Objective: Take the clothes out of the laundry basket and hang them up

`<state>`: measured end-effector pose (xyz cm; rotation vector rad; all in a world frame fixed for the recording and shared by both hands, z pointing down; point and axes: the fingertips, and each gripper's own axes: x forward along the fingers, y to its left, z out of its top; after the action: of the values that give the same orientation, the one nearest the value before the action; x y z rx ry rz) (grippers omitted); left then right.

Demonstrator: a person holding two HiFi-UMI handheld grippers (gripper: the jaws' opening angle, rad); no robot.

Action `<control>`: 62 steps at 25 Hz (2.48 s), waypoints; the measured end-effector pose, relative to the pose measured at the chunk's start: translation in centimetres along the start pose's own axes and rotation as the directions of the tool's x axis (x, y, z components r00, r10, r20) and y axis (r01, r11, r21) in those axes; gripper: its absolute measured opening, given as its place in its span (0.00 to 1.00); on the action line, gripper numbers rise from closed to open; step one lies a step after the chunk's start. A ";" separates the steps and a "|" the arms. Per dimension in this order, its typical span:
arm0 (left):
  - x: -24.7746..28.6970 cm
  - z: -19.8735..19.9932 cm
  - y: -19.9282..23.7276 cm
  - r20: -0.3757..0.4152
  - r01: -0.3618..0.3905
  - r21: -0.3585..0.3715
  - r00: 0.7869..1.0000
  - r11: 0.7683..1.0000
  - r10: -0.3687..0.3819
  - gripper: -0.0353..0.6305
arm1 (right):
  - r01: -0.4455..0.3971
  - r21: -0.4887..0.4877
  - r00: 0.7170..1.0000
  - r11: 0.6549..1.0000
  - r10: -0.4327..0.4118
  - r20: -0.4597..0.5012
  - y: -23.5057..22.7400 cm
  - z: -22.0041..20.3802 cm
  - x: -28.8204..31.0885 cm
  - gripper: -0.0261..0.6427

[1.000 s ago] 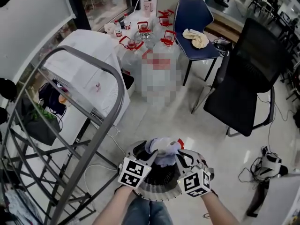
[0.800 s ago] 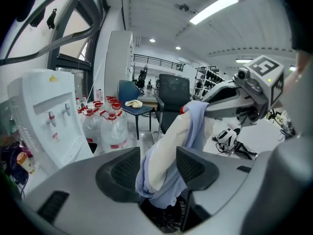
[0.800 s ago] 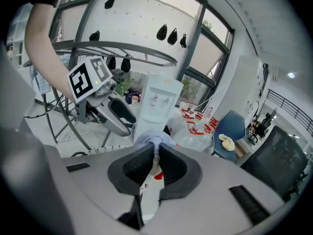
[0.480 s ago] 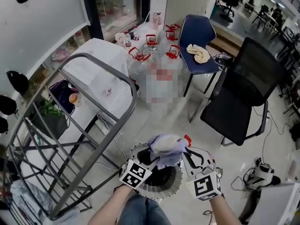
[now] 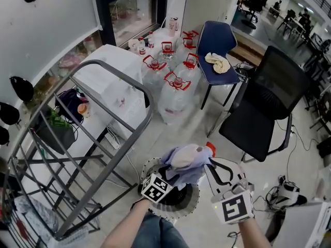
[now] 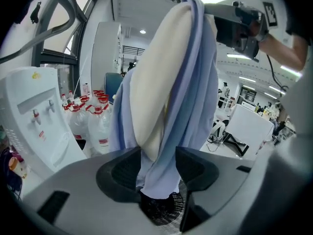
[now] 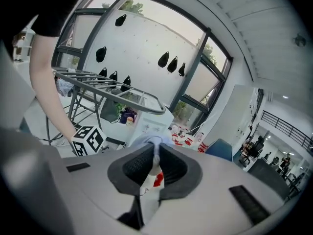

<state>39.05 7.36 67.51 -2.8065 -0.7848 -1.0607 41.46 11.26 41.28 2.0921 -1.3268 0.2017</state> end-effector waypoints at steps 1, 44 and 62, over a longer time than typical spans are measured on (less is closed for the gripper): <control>0.3 0.0 -0.3 -0.003 0.005 0.003 1.000 1.000 -0.005 0.39 | 0.003 0.003 1.000 1.000 -0.003 0.006 -0.1 0.3 -0.1 0.09; -19.0 13.9 1.7 0.318 -0.296 0.028 0.908 0.955 0.273 0.08 | 0.198 0.192 0.980 0.961 -0.197 -0.023 -2.6 -1.0 -5.5 0.09; -38.5 19.3 -1.0 0.415 -0.557 -0.118 0.725 0.822 0.550 0.08 | 0.054 0.129 0.937 0.990 -0.095 0.335 -0.7 15.4 -7.9 0.09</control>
<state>25.76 -4.83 28.37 -2.9786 0.0836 -0.3302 35.19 8.28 25.40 2.3512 -1.4579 -0.1263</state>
